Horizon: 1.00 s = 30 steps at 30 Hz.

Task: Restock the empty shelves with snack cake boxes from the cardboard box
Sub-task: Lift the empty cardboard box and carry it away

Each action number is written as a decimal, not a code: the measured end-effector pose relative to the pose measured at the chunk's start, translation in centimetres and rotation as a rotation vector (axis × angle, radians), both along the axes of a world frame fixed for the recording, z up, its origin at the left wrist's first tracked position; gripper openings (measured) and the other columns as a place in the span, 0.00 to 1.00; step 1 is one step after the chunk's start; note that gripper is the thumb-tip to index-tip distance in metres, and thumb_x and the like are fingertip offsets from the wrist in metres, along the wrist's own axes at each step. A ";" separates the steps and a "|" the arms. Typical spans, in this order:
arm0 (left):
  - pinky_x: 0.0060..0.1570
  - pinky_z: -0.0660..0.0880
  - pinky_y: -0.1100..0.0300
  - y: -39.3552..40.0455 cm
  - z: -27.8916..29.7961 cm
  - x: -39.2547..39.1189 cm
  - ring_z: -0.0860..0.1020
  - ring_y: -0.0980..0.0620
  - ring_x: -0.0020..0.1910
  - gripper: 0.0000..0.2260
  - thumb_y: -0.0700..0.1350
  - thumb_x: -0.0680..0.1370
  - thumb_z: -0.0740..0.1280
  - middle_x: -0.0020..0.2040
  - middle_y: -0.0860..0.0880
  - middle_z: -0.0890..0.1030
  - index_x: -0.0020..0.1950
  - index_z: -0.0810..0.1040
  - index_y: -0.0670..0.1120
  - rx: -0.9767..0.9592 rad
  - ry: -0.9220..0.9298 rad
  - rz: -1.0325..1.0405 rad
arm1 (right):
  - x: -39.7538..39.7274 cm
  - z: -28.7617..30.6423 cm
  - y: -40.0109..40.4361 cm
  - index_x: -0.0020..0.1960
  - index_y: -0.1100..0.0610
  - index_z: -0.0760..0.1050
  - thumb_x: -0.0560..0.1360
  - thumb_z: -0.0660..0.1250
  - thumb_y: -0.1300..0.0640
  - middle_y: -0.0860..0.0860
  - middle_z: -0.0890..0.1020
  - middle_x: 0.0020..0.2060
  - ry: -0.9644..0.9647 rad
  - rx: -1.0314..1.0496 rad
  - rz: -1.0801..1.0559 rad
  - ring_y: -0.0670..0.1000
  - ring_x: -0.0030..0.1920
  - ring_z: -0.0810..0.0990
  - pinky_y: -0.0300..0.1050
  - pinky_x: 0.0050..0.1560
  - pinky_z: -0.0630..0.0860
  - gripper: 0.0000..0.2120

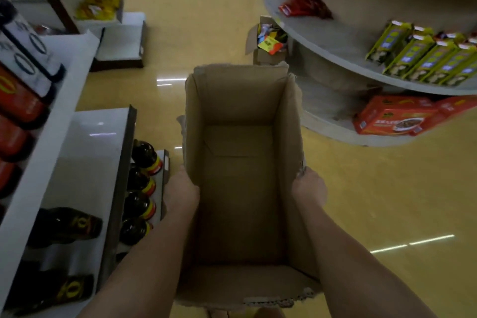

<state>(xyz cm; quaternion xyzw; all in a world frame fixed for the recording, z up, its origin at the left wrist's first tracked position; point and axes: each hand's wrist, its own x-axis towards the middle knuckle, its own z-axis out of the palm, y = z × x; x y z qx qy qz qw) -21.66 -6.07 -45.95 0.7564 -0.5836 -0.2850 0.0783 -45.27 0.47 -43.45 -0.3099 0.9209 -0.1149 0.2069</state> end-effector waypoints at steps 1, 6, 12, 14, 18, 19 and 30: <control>0.46 0.75 0.54 -1.0 -0.3 0.0 0.78 0.44 0.53 0.16 0.37 0.77 0.65 0.55 0.43 0.79 0.64 0.71 0.44 0.010 0.000 0.017 | 0.0 -0.3 -1.3 0.61 0.61 0.72 0.82 0.53 0.59 0.59 0.78 0.57 -0.004 0.005 0.011 0.60 0.55 0.77 0.45 0.42 0.68 0.13; 0.39 0.70 0.59 -6.3 -1.9 -0.5 0.78 0.44 0.52 0.19 0.37 0.77 0.64 0.54 0.41 0.79 0.68 0.69 0.43 0.015 -0.044 0.066 | -0.8 -2.8 -8.3 0.61 0.61 0.73 0.82 0.54 0.58 0.58 0.79 0.56 0.003 0.018 0.064 0.59 0.55 0.78 0.44 0.41 0.67 0.13; 0.45 0.77 0.53 -12.9 -7.1 -1.3 0.79 0.45 0.50 0.15 0.39 0.76 0.65 0.52 0.44 0.79 0.62 0.71 0.46 0.007 -0.044 0.144 | -2.3 -8.3 -16.5 0.61 0.60 0.72 0.82 0.53 0.57 0.58 0.79 0.54 -0.008 0.041 0.154 0.58 0.52 0.78 0.45 0.40 0.67 0.13; 0.47 0.78 0.52 -14.7 -9.5 -1.8 0.79 0.45 0.51 0.16 0.38 0.76 0.65 0.53 0.43 0.79 0.64 0.70 0.46 0.016 -0.030 0.174 | -2.7 -10.7 -18.6 0.60 0.60 0.73 0.83 0.53 0.57 0.58 0.80 0.54 -0.001 0.054 0.164 0.58 0.52 0.78 0.45 0.41 0.67 0.13; 0.46 0.79 0.50 -18.3 -17.1 -2.2 0.79 0.45 0.50 0.20 0.37 0.76 0.65 0.53 0.44 0.80 0.67 0.68 0.47 -0.008 -0.004 0.188 | -3.5 -17.9 -22.7 0.56 0.61 0.73 0.82 0.53 0.57 0.57 0.80 0.51 0.005 0.033 0.172 0.56 0.44 0.74 0.45 0.39 0.66 0.12; 0.44 0.78 0.51 -19.1 -19.0 -2.2 0.79 0.45 0.49 0.21 0.37 0.76 0.65 0.53 0.45 0.80 0.68 0.68 0.48 -0.003 0.014 0.190 | -3.6 -19.7 -23.5 0.55 0.60 0.74 0.82 0.53 0.57 0.57 0.80 0.50 0.004 0.028 0.166 0.54 0.42 0.72 0.45 0.39 0.66 0.12; 0.43 0.73 0.58 -26.2 -40.6 -4.3 0.77 0.49 0.50 0.15 0.38 0.78 0.63 0.54 0.45 0.78 0.64 0.71 0.47 0.037 0.080 0.181 | -5.8 -41.8 -30.2 0.58 0.59 0.74 0.81 0.55 0.58 0.57 0.80 0.53 -0.041 0.025 0.127 0.58 0.52 0.78 0.45 0.41 0.69 0.11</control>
